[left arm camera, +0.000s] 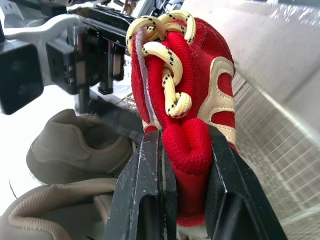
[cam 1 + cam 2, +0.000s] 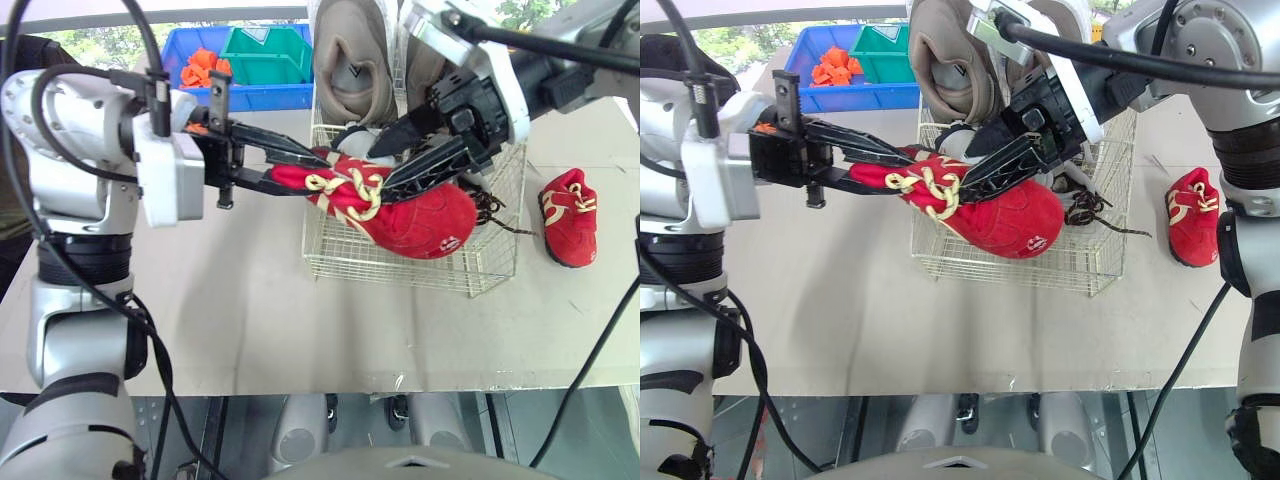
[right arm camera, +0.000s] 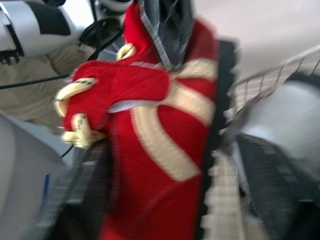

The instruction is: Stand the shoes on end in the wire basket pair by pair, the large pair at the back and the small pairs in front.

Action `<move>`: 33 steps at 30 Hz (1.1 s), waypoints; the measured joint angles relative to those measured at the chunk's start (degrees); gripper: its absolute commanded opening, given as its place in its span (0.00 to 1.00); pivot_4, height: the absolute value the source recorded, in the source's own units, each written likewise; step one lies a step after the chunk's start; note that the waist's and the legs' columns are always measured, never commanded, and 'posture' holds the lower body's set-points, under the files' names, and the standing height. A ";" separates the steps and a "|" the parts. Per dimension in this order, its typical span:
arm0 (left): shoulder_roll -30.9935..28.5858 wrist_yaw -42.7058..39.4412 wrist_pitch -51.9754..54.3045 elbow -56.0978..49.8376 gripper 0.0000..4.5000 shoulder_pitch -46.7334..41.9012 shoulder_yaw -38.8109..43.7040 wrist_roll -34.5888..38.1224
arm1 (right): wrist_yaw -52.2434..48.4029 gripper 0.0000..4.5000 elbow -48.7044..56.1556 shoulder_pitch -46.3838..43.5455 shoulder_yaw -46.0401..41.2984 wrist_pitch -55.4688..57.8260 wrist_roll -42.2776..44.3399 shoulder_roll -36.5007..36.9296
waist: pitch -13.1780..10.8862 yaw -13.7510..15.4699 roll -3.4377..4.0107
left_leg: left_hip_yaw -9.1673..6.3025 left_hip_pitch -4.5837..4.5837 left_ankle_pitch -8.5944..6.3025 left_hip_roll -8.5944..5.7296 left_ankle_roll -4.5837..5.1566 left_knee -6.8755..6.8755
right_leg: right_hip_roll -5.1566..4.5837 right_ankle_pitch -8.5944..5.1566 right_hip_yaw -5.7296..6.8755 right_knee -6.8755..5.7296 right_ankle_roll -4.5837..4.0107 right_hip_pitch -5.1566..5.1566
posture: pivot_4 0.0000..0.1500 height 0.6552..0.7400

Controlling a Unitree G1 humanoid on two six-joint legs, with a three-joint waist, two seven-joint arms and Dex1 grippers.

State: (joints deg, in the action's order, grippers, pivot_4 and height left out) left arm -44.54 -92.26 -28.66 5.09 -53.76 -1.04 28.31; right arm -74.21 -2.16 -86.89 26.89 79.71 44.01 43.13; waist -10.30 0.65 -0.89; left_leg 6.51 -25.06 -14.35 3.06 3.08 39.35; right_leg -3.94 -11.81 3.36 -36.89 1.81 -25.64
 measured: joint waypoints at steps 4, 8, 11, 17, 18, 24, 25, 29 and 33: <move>1.78 0.22 -3.69 0.92 0.19 -0.29 -0.05 -1.06 | -0.83 0.13 0.06 0.09 0.29 0.01 -1.28 1.11 | 0.00 -0.03 0.00 | -0.02 0.00 0.00 0.03 -0.01 0.00 | 0.02 0.00 0.03 -0.03 0.00 -0.03 | 1.00 1.00; 1.02 5.07 0.28 -0.16 0.60 0.26 2.27 0.19 | -0.52 0.04 0.25 2.17 -3.52 0.46 -0.91 2.02 | -0.01 -0.12 0.00 | -0.07 0.00 0.01 0.06 -0.01 -0.01 | 0.02 0.00 0.02 -0.07 0.00 -0.03 | 1.00 1.00; -2.27 16.59 20.03 -4.65 0.93 3.60 5.71 7.26 | 0.63 0.03 0.50 4.61 -10.28 1.82 1.14 2.05 | -0.01 -0.42 -0.02 | -0.42 0.00 0.01 0.16 -0.01 -0.01 | 0.01 0.02 -0.01 -0.12 0.05 -0.03 | 1.00 1.00; -5.59 45.85 60.88 -12.20 1.00 17.05 19.00 40.05 | 10.97 0.03 6.62 16.29 -31.18 6.01 9.44 -5.33 | 0.02 -1.58 -0.09 | -0.51 0.18 0.02 0.20 -0.03 -0.06 | -0.09 0.09 -0.09 -0.25 0.22 0.10 | 1.00 1.00; -5.14 49.19 64.54 -13.42 1.00 20.07 19.81 44.30 | 13.33 0.03 7.63 17.63 -34.13 6.29 10.66 -6.96 | 0.01 -1.61 -0.09 | -0.51 0.20 0.03 0.17 -0.04 -0.04 | -0.13 0.11 -0.10 -0.39 0.26 0.08 | 1.00 1.00; 1.81 66.93 73.23 -23.30 1.00 28.18 20.47 67.20 | 30.28 0.03 17.15 22.77 -43.83 2.85 14.01 -17.51 | 0.12 -1.00 -0.32 | -0.71 0.28 0.13 0.09 -0.22 0.05 | -0.12 0.11 0.05 -0.69 0.23 0.17 | 1.00 1.00; 2.62 68.52 73.40 -24.92 1.00 28.19 20.10 69.25 | 32.45 0.03 18.32 24.27 -44.27 2.35 14.51 -18.78 | 0.13 -1.01 -0.33 | -0.69 0.36 0.13 0.04 -0.21 0.05 | -0.13 0.10 0.01 -0.71 0.23 0.23 | 1.00 1.00; 4.81 71.18 74.27 -27.18 1.00 27.75 16.67 71.52 | 36.82 0.03 21.38 27.41 -44.67 0.42 15.71 -19.52 | 0.12 -1.16 -0.32 | -0.66 0.41 0.14 -0.27 -0.19 0.07 | -0.10 0.11 -0.08 -0.72 0.22 0.25 | 1.00 1.00; 5.26 70.57 75.69 -26.81 1.00 24.41 14.60 71.75 | 39.06 0.03 21.95 28.16 -44.57 -1.42 17.25 -19.45 | 0.12 -1.29 -0.32 | -0.68 0.41 0.14 -0.30 -0.19 0.05 | -0.09 0.10 -0.08 -0.71 0.22 0.24 | 1.00 1.00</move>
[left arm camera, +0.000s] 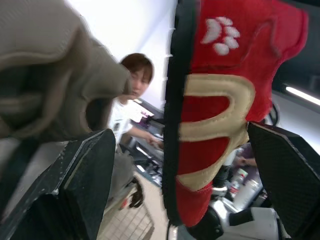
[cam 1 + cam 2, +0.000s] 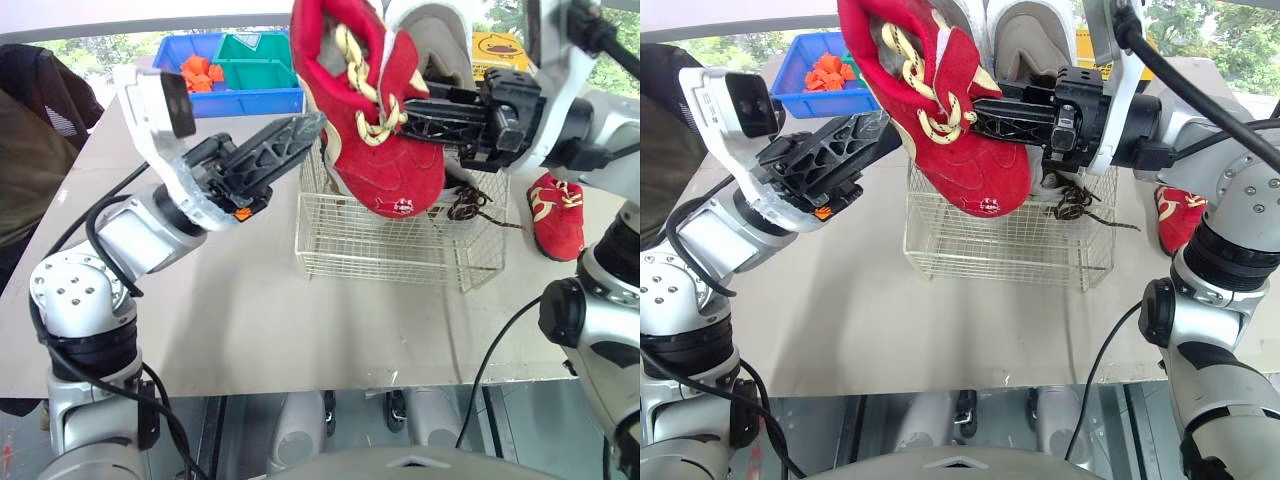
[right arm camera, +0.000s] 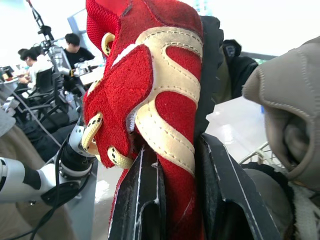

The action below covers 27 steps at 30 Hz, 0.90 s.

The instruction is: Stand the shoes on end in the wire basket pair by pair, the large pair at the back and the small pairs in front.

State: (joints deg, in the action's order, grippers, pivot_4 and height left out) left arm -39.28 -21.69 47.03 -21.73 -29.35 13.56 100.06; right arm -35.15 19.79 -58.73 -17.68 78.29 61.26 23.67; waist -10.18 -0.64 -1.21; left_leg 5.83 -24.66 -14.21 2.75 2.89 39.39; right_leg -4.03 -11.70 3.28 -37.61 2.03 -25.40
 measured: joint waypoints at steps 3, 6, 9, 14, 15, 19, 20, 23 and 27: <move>0.10 -1.95 1.23 0.76 1.00 -1.66 -1.92 -2.25 | 1.05 0.03 0.02 0.69 0.72 -1.26 1.03 0.14 | 0.00 -0.05 0.00 | 0.02 0.01 0.00 -0.01 0.00 -0.01 | 0.00 0.00 -0.02 0.02 0.00 0.00 | 1.00 1.00; 0.55 -4.23 2.56 1.26 0.95 -2.03 -3.29 -3.82 | 1.81 0.03 -0.04 1.36 1.48 -2.21 2.03 0.57 | 0.00 -0.03 0.00 | 0.02 -0.03 0.00 -0.02 0.00 -0.02 | 0.00 0.00 -0.02 0.04 0.00 -0.01 | 1.00 1.00; 1.85 -4.49 2.61 2.88 0.71 -3.67 -3.19 -4.11 | 1.93 0.03 -0.16 1.63 1.55 -2.91 2.71 1.94 | 0.00 0.11 0.00 | 0.00 -0.03 0.00 -0.02 0.01 -0.02 | 0.00 0.00 -0.01 0.05 0.00 -0.01 | 1.00 1.00; 2.05 -5.09 2.92 4.22 0.22 -4.37 -2.83 -4.31 | 1.39 0.35 -0.52 2.59 2.24 -4.79 4.68 3.61 | 0.00 0.03 0.00 | 0.01 -0.04 -0.01 -0.03 0.02 -0.03 | -0.01 -0.01 -0.02 0.10 0.01 -0.01 | 1.00 1.00; 1.96 -5.42 2.99 4.33 0.14 -4.35 -2.80 -4.55 | 1.21 0.45 -0.53 3.07 2.24 -5.22 4.75 3.93 | 0.00 0.03 0.00 | 0.01 -0.04 -0.01 -0.03 0.02 -0.04 | 0.00 0.00 -0.02 0.10 0.00 -0.01 | 1.00 1.00; 1.25 -9.00 2.97 4.39 0.09 -4.18 -1.78 -7.36 | 0.23 0.91 0.25 6.23 2.15 -9.98 4.04 5.18 | 0.00 0.05 0.00 | 0.00 -0.05 -0.01 -0.03 0.01 -0.04 | 0.00 -0.01 -0.01 0.13 0.01 -0.01 | 1.00 1.00; 0.57 -10.48 2.80 4.36 0.09 -4.12 -1.06 -8.52 | -0.66 1.00 0.92 7.97 2.02 -12.03 3.27 5.77 | 0.00 0.05 0.00 | 0.00 -0.06 -0.01 -0.03 0.01 -0.05 | 0.00 -0.01 -0.01 0.15 0.01 -0.01 | 1.00 1.00; -1.36 -15.35 1.93 4.12 0.09 -4.09 0.44 -12.97 | -4.60 1.00 4.15 14.27 0.92 -18.95 0.96 8.12 | 0.00 0.36 -0.01 | 0.00 -0.09 -0.01 -0.04 0.01 -0.07 | 0.00 -0.01 0.02 0.25 0.02 0.00 | 1.00 1.00; -4.42 -23.50 -1.50 1.84 0.09 -3.01 1.25 -21.87 | -10.12 1.00 13.02 27.96 -4.76 -27.21 0.00 11.49 | 0.01 1.05 -0.01 | -0.02 -0.08 -0.01 -0.02 0.01 -0.19 | 0.03 -0.01 0.12 0.60 0.02 0.13 | 1.00 1.00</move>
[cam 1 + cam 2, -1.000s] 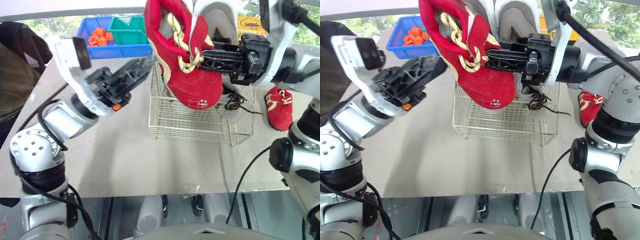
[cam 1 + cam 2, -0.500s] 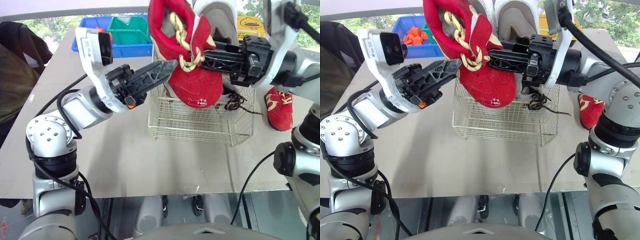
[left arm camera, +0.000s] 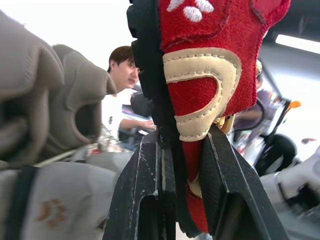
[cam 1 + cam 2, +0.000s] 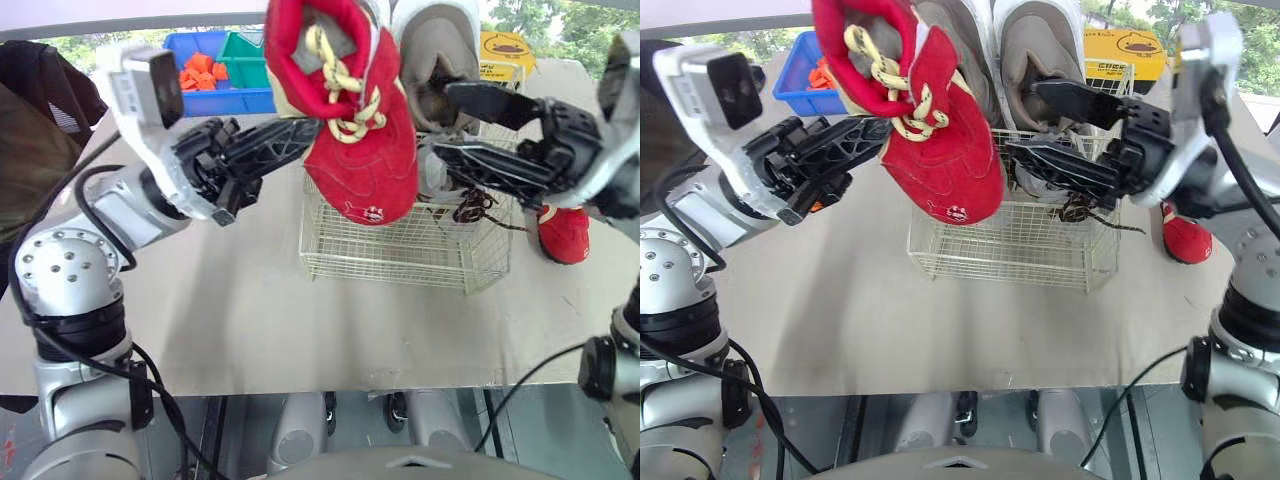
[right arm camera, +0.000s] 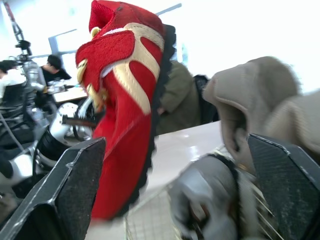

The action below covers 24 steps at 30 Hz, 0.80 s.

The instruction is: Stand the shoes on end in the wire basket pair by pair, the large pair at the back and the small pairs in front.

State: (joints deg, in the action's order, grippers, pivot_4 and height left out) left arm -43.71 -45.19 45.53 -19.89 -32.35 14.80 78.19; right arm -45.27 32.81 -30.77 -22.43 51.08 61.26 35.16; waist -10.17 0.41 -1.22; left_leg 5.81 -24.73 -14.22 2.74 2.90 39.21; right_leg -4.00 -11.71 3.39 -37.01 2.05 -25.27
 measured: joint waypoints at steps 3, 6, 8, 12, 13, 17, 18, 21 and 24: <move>-0.58 -5.79 -5.01 -2.00 0.09 1.86 -1.44 -9.20 | -3.35 1.00 9.63 15.05 -3.52 -4.86 -1.36 1.82 | 0.00 0.48 0.03 | -0.04 0.01 0.00 0.00 -0.01 -0.04 | -0.01 -0.02 0.00 0.11 0.03 0.04 | 1.00 1.00; -0.04 -11.55 -12.28 -2.05 0.09 4.19 -5.78 -20.03 | -5.83 1.00 14.26 25.01 -7.53 -8.97 -3.09 4.99 | 0.02 0.39 0.04 | 0.01 0.18 -0.01 -0.03 0.02 0.00 | 0.00 -0.02 -0.07 0.20 0.03 0.21 | 1.00 1.00; 1.84 -13.86 -16.65 -0.53 0.09 4.59 -8.39 -26.18 | -6.22 1.00 15.12 29.55 -8.67 -10.76 -4.00 5.27 | 0.01 0.39 0.03 | -0.01 0.34 -0.16 -0.02 0.28 0.01 | -0.01 -0.18 -0.06 0.21 0.04 0.37 | 1.00 1.00; 4.91 -16.89 -24.78 3.87 0.09 3.31 -11.01 -34.66 | -5.96 1.00 15.99 35.50 -9.85 -13.56 -4.72 5.26 | 0.03 0.49 0.04 | -0.07 0.64 -0.19 -0.03 0.32 0.03 | -0.02 -0.27 -0.09 0.20 -0.04 0.67 | 1.00 1.00; 5.43 -18.28 -27.97 5.47 0.09 2.97 -11.93 -37.37 | -5.93 1.00 16.14 37.22 -10.27 -14.44 -4.89 5.25 | 0.03 0.39 0.03 | -0.06 0.66 -0.19 -0.01 0.34 0.02 | -0.02 -0.24 -0.12 0.20 -0.09 0.67 | 1.00 1.00; 7.14 -22.83 -34.52 9.70 0.09 3.02 -13.96 -41.78 | -6.23 1.00 16.38 43.11 -11.01 -17.00 -7.00 5.27 | 0.03 0.48 0.03 | -0.07 0.64 -0.23 -0.02 0.40 -0.01 | -0.01 -0.16 -0.10 0.20 -0.23 0.67 | 1.00 1.00; 7.16 -23.84 -35.58 10.61 0.09 3.23 -14.45 -42.93 | -6.08 1.00 16.38 43.80 -11.22 -17.87 -7.04 5.27 | 0.04 0.47 0.04 | -0.06 0.63 -0.24 -0.02 0.40 -0.01 | -0.01 -0.16 -0.11 0.21 -0.22 0.67 | 1.00 1.00; 7.45 -25.57 -36.99 12.31 0.09 5.25 -15.53 -45.00 | -5.43 1.00 16.36 44.60 -11.60 -19.34 -7.02 5.48 | 0.03 0.33 0.04 | -0.05 0.65 -0.24 -0.01 0.42 0.00 | -0.02 -0.26 -0.13 0.21 -0.05 0.67 | 1.00 1.00; 7.44 -26.52 -37.42 13.68 0.20 6.83 -15.72 -46.31 | -5.27 1.00 16.16 45.15 -11.62 -20.20 -7.03 6.20 | 0.03 0.42 0.03 | -0.08 0.65 -0.24 0.05 0.42 0.00 | -0.02 -0.26 -0.10 0.20 -0.05 0.67 | 1.00 1.00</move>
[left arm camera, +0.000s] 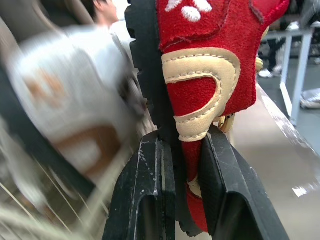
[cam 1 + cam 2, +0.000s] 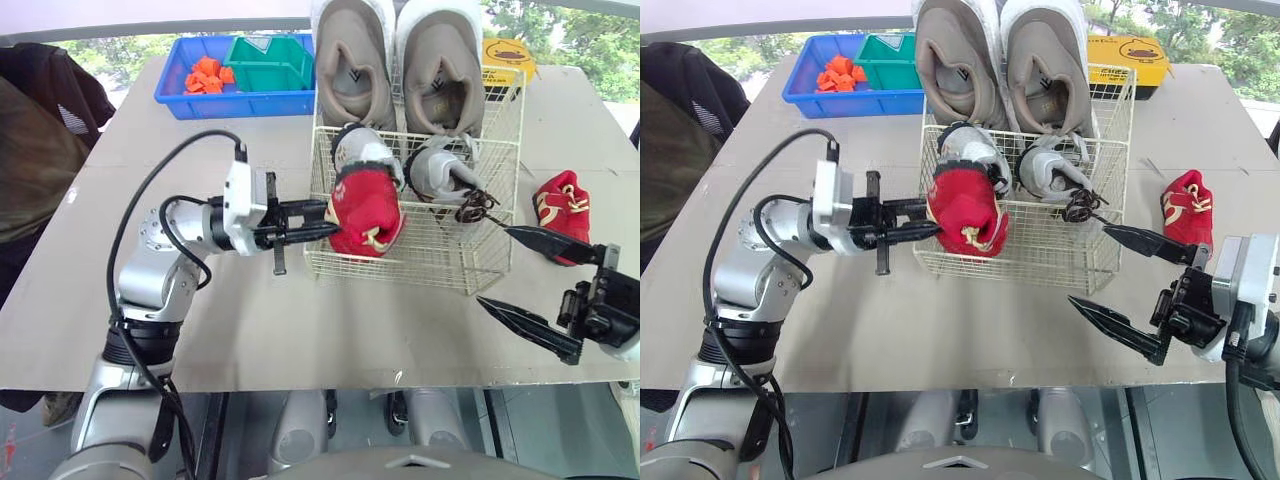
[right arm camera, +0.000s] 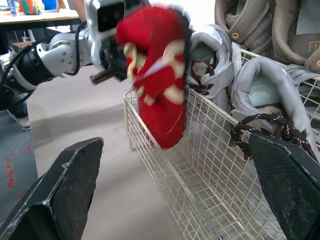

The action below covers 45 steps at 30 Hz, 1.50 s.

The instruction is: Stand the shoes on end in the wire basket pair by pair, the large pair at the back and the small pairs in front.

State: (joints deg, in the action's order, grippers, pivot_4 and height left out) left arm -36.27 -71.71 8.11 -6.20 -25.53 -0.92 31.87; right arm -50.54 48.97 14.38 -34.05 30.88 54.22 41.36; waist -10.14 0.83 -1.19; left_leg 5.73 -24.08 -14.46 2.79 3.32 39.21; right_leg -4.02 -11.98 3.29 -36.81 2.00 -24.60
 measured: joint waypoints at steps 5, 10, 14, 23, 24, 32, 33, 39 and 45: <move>-1.06 -2.08 1.26 -1.14 0.71 1.23 0.16 0.60 | 0.85 1.00 -0.76 -0.11 0.10 -0.71 0.01 0.61 | 0.01 0.03 0.00 | 0.00 0.08 0.00 0.15 0.00 0.00 | -0.01 0.00 -0.01 0.00 0.00 0.08 | 1.00 1.00; -5.48 -0.17 11.65 -6.28 0.99 3.80 3.63 7.17 | 3.34 1.00 -3.62 -0.34 0.43 -0.88 -1.46 1.71 | 0.02 -0.11 0.00 | 0.02 0.27 0.00 0.29 0.00 0.01 | 0.02 -0.03 -0.01 -0.01 0.03 0.20 | 1.00 1.00; -10.15 3.22 22.23 -10.54 0.99 7.89 8.96 14.78 | 10.44 1.00 -8.80 -2.87 1.78 2.56 -5.88 3.68 | 0.01 -0.34 -0.02 | 0.08 0.23 -0.01 0.30 -0.01 0.00 | 0.02 -0.04 -0.04 0.00 0.03 0.16 | 1.00 1.00; -14.92 6.98 32.62 -22.48 0.99 16.30 18.05 27.42 | 11.46 1.00 -18.31 -9.13 2.01 5.28 -8.66 7.12 | -0.01 0.05 0.06 | 0.11 0.19 -0.02 0.27 -0.01 -0.05 | 0.00 -0.04 -0.05 0.01 0.02 0.12 | 1.00 1.00; -15.34 6.96 33.28 -23.76 0.99 16.95 18.29 28.64 | 10.53 1.00 -18.65 -9.12 2.02 4.80 -9.04 7.29 | -0.01 0.04 0.07 | 0.11 0.19 -0.02 0.27 -0.01 -0.06 | 0.00 -0.04 -0.05 0.02 0.02 0.12 | 1.00 1.00; -15.27 12.54 37.18 -29.71 0.99 14.57 16.95 37.70 | 13.24 1.00 -32.32 -18.01 8.92 12.87 -16.11 16.29 | 0.00 -0.21 0.07 | 0.24 0.27 -0.01 0.25 0.00 0.00 | 0.02 -0.03 -0.16 0.01 0.01 0.12 | 1.00 1.00; -14.99 14.69 37.62 -30.97 0.99 12.60 15.94 39.23 | 14.47 1.00 -36.54 -22.29 11.71 15.52 -17.81 17.69 | 0.00 -0.24 0.07 | 0.26 0.28 -0.01 0.24 0.00 0.02 | 0.02 -0.02 -0.18 0.00 0.00 0.14 | 1.00 1.00; -13.32 23.49 37.73 -33.74 0.99 7.25 12.09 40.05 | 16.28 1.00 -53.11 -39.76 23.22 24.79 -23.52 18.22 | -0.01 -0.18 0.08 | 0.30 0.18 -0.01 -0.06 0.00 -0.09 | 0.08 0.11 -0.31 0.00 -0.22 -0.01 | 1.00 1.00; -14.28 27.07 37.02 -34.65 0.99 3.16 11.46 36.41 | 14.24 1.00 -78.30 -59.56 38.47 23.97 -36.37 14.94 | -0.02 -0.25 0.05 | 0.36 0.09 0.05 -0.14 -0.09 -0.08 | 0.09 0.11 -0.39 0.05 -0.19 -0.10 | 1.00 1.00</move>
State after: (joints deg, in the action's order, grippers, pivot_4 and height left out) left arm -50.55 -44.64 45.13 -40.86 -22.37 10.54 68.28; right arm -36.30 -29.33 -45.18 4.42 54.85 17.85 56.31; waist -10.16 0.58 -1.14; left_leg 6.09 -23.99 -14.41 2.65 3.23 39.13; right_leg -3.93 -11.87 2.90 -36.76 1.81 -24.69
